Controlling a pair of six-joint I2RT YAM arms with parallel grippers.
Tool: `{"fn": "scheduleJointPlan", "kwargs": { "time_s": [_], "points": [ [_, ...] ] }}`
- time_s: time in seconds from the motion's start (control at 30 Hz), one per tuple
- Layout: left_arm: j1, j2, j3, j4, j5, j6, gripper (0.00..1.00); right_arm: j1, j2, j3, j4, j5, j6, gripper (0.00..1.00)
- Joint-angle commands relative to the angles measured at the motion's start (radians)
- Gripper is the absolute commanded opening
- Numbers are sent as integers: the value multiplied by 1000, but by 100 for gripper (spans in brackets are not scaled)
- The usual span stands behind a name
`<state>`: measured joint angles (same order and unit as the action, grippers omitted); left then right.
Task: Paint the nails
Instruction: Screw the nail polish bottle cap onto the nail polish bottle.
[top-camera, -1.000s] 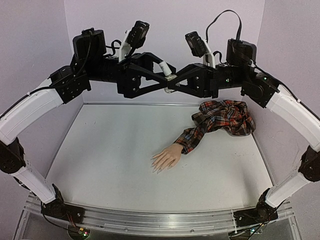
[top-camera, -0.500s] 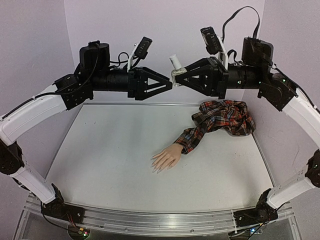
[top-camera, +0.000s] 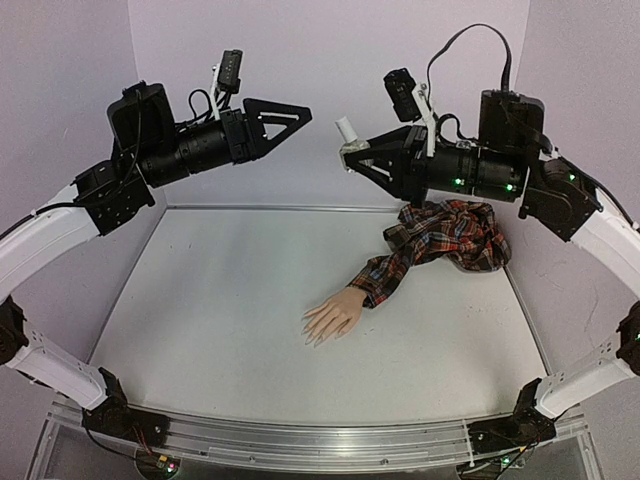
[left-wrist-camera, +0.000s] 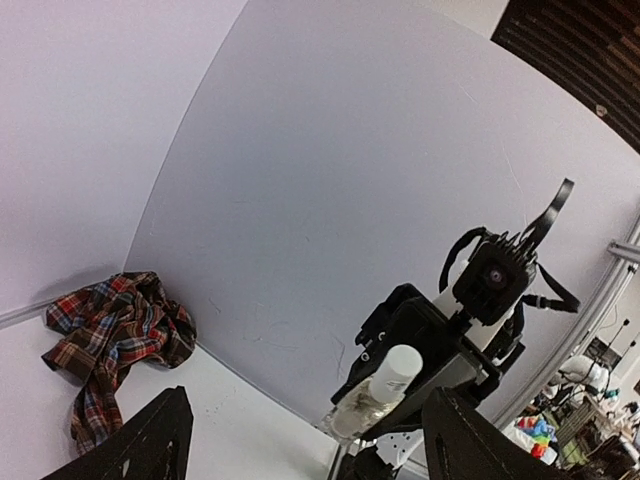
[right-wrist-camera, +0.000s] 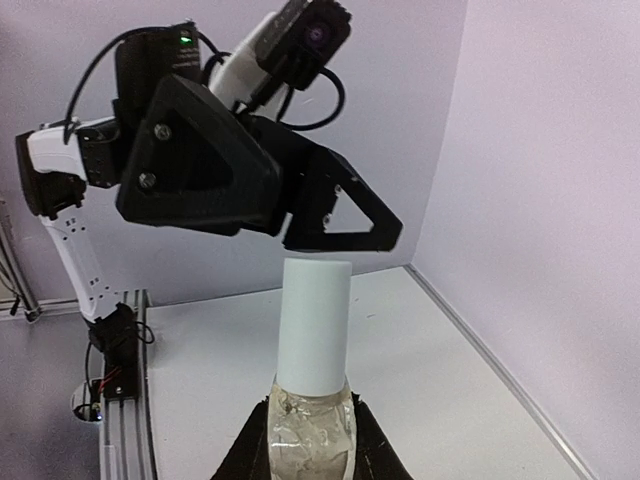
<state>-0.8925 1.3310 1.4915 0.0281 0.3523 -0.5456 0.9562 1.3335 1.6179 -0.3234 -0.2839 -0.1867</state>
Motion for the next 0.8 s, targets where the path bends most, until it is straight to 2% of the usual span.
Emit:
{"fn": "scheduleJointPlan", "kwargs": {
  "time_s": [0.0, 0.2, 0.43, 0.63, 0.77],
  "points": [
    [3, 24, 38, 77, -52, -80, 80, 8, 35, 52, 30, 201, -23, 0],
    [-5, 51, 29, 147, -85, -91, 75, 16, 89, 108, 8, 272, -24, 0],
    [-10, 143, 137, 90, -85, -102, 66, 27, 116, 131, -4, 315, -46, 0],
    [-13, 160, 156, 81, -85, -103, 56, 28, 115, 128, -8, 329, -57, 0],
    [-20, 169, 166, 77, -77, -107, 53, 28, 117, 132, -8, 337, -59, 0]
  ]
}}
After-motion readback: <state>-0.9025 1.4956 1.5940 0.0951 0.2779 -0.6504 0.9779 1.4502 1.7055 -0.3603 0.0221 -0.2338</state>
